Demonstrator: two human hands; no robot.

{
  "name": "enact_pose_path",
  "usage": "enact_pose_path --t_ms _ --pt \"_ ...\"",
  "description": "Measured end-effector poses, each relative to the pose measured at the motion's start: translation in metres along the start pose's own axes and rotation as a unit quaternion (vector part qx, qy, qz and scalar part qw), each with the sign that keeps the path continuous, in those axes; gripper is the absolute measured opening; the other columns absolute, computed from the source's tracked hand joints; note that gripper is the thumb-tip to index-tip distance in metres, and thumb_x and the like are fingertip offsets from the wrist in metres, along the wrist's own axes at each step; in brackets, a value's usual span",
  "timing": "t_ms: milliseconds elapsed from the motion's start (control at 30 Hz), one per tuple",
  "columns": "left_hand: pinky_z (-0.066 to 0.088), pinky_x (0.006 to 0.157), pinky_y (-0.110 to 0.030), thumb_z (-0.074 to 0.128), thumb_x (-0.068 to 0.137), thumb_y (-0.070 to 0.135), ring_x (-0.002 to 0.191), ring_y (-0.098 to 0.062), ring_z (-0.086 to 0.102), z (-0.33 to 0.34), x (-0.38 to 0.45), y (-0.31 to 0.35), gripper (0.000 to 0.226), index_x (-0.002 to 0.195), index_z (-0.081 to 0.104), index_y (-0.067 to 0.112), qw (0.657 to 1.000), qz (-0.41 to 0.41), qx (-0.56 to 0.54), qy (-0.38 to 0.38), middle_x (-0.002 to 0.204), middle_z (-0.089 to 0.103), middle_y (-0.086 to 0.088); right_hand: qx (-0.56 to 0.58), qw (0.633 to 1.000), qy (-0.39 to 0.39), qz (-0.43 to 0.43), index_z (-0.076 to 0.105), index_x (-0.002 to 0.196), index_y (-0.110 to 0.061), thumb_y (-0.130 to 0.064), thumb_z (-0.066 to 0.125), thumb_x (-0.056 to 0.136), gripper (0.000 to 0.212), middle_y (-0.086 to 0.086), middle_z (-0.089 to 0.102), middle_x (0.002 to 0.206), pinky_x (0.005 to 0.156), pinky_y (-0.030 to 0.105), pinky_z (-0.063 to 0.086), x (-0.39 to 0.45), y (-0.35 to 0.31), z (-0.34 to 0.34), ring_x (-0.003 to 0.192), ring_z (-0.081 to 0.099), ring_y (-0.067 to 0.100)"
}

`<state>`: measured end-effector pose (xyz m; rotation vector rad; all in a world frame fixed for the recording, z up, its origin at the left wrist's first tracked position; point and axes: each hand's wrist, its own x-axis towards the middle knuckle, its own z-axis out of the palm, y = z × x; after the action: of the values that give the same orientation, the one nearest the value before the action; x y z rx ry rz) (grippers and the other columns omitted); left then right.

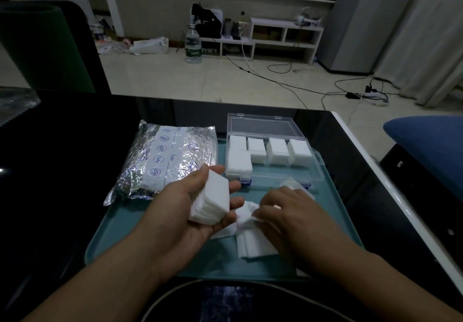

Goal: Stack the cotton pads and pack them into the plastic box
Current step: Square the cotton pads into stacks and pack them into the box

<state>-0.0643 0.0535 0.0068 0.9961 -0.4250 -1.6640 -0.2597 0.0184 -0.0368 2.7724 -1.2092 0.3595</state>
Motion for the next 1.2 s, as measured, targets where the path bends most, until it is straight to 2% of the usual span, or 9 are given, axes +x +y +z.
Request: enact_pose_path --t_ms 133,233,367,433,567,700,933,1133,1200 --pt "0.055 0.05 -0.029 0.046 0.1 0.032 0.063 -0.025 0.069 0.0 -0.001 0.0 0.031 0.111 0.064 0.01 1.0 0.007 0.002 -0.001 0.101 0.073 -0.021 0.028 0.998 0.048 0.042 0.073 0.089 -0.023 -0.028 0.065 0.085 0.01 -0.005 0.064 0.086 0.064 0.03 0.045 -0.001 0.006 -0.004 0.076 0.057 0.018" --pt "0.056 0.051 -0.029 0.046 0.1 0.032 0.064 -0.025 0.07 0.0 0.0 0.0 0.03 0.111 0.064 0.01 1.0 0.006 0.004 -0.001 0.102 0.073 -0.02 0.027 0.997 0.059 0.047 0.072 0.092 -0.022 -0.025 0.073 0.081 0.012 -0.003 0.063 0.092 0.067 0.029 0.042 -0.001 0.004 -0.002 0.08 0.057 0.02" --pt "0.055 0.05 -0.029 0.045 0.1 0.032 0.064 -0.025 0.07 -0.001 0.0 0.001 0.03 0.108 0.064 0.011 1.0 0.008 0.003 0.0 0.101 0.073 -0.02 0.052 0.997 -0.049 0.004 0.062 0.117 -0.031 -0.048 0.064 0.083 0.038 -0.004 0.055 0.12 0.087 0.031 0.046 -0.003 0.0 -0.008 0.11 0.051 0.016" --pt "0.054 0.049 -0.03 0.045 0.099 0.032 0.065 -0.025 0.069 -0.001 0.0 0.001 0.029 0.107 0.064 0.012 1.0 0.011 0.001 -0.004 0.1 0.073 -0.02 0.079 0.994 -0.078 -0.021 0.056 0.118 -0.035 -0.053 0.058 0.084 0.038 -0.008 0.048 0.128 0.096 0.028 0.039 -0.004 -0.003 -0.016 0.12 0.042 0.013" --pt "0.055 0.049 -0.03 0.046 0.099 0.031 0.064 -0.025 0.068 0.001 -0.001 0.002 0.028 0.109 0.063 0.01 1.0 0.011 -0.005 -0.004 0.103 0.072 -0.022 0.073 0.988 -0.126 -0.043 0.058 0.098 -0.036 -0.051 0.06 0.082 0.022 -0.015 0.047 0.109 0.084 0.022 0.041 -0.005 -0.01 -0.034 0.104 0.041 0.006" --pt "0.055 0.049 -0.03 0.046 0.099 0.031 0.063 -0.024 0.069 0.001 -0.002 0.0 0.03 0.112 0.063 0.01 1.0 0.009 0.002 -0.004 0.105 0.072 -0.022 0.03 0.976 -0.215 -0.011 0.049 0.123 -0.036 -0.049 0.054 0.09 0.036 -0.011 0.05 0.114 0.079 0.029 0.041 -0.003 -0.013 -0.031 0.102 0.052 0.013" --pt "0.055 0.051 -0.031 0.044 0.1 0.031 0.061 -0.024 0.07 0.002 -0.002 0.0 0.03 0.11 0.063 0.01 1.0 0.009 0.004 -0.004 0.095 0.074 -0.018 0.042 0.979 -0.196 0.046 0.026 0.145 -0.04 -0.056 0.053 0.089 0.065 -0.01 0.05 0.123 0.086 0.032 0.045 -0.001 -0.019 -0.02 0.11 0.053 0.016" --pt "0.055 0.051 -0.029 0.044 0.1 0.03 0.06 -0.024 0.069 0.001 -0.002 0.002 0.029 0.11 0.063 0.01 1.0 0.014 0.003 -0.007 0.096 0.074 -0.018 0.082 0.981 -0.15 0.086 0.044 0.136 -0.044 -0.063 0.054 0.086 0.055 -0.022 0.041 0.112 0.08 0.024 0.044 0.001 -0.013 -0.026 0.098 0.05 0.004" --pt "0.055 0.05 -0.03 0.044 0.1 0.03 0.06 -0.024 0.069 0.001 -0.002 0.002 0.029 0.11 0.063 0.01 1.0 0.016 0.001 -0.007 0.095 0.074 -0.018 0.111 0.979 -0.13 0.108 0.053 0.128 -0.044 -0.063 0.058 0.083 0.05 -0.025 0.037 0.11 0.078 0.022 0.043 0.0 -0.009 -0.027 0.086 0.047 -0.002"
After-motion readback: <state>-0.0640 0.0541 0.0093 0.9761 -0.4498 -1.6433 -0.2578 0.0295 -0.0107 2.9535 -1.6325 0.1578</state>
